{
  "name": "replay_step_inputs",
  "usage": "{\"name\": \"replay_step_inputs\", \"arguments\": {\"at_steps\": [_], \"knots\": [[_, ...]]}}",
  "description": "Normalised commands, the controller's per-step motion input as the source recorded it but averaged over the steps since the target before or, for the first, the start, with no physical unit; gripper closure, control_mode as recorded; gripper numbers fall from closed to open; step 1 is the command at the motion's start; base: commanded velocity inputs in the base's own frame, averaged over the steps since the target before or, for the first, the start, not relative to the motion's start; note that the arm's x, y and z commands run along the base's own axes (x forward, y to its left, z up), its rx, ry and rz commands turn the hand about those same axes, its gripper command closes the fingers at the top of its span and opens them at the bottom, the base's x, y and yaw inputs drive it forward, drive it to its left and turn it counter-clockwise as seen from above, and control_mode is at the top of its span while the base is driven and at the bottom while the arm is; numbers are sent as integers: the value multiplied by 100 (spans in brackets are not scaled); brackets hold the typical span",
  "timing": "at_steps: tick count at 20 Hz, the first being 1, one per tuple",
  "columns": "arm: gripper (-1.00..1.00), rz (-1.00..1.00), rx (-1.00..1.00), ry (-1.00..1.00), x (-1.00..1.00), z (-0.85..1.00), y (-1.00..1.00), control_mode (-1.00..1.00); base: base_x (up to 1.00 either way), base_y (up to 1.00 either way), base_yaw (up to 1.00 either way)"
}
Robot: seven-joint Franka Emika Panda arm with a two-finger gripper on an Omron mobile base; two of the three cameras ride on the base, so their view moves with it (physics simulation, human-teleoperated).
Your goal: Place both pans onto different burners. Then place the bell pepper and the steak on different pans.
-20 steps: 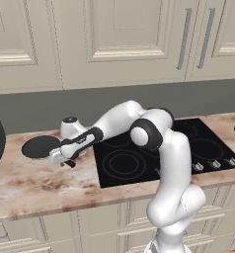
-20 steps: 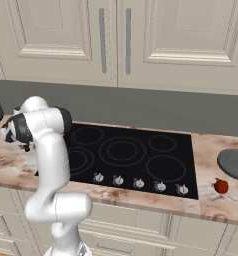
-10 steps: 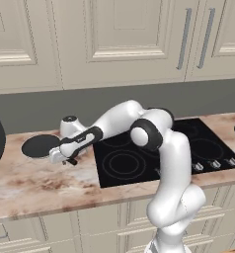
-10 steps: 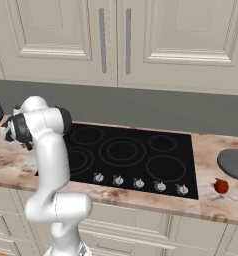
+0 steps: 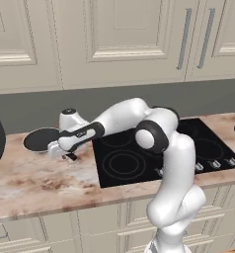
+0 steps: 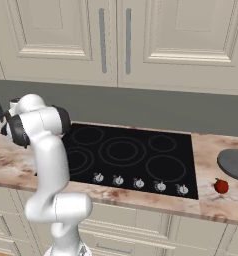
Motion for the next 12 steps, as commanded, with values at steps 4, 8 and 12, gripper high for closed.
{"name": "replay_step_inputs", "arguments": {"at_steps": [4, 8, 12], "knots": [[100, -11, 1, 0, -34, 15, -29, -100, 0, 0, 0], [100, -15, 2, 0, -50, 3, -52, -100, 0, 0, 0], [100, -17, 6, 0, -62, 10, -55, -100, 0, 0, 0]]}}
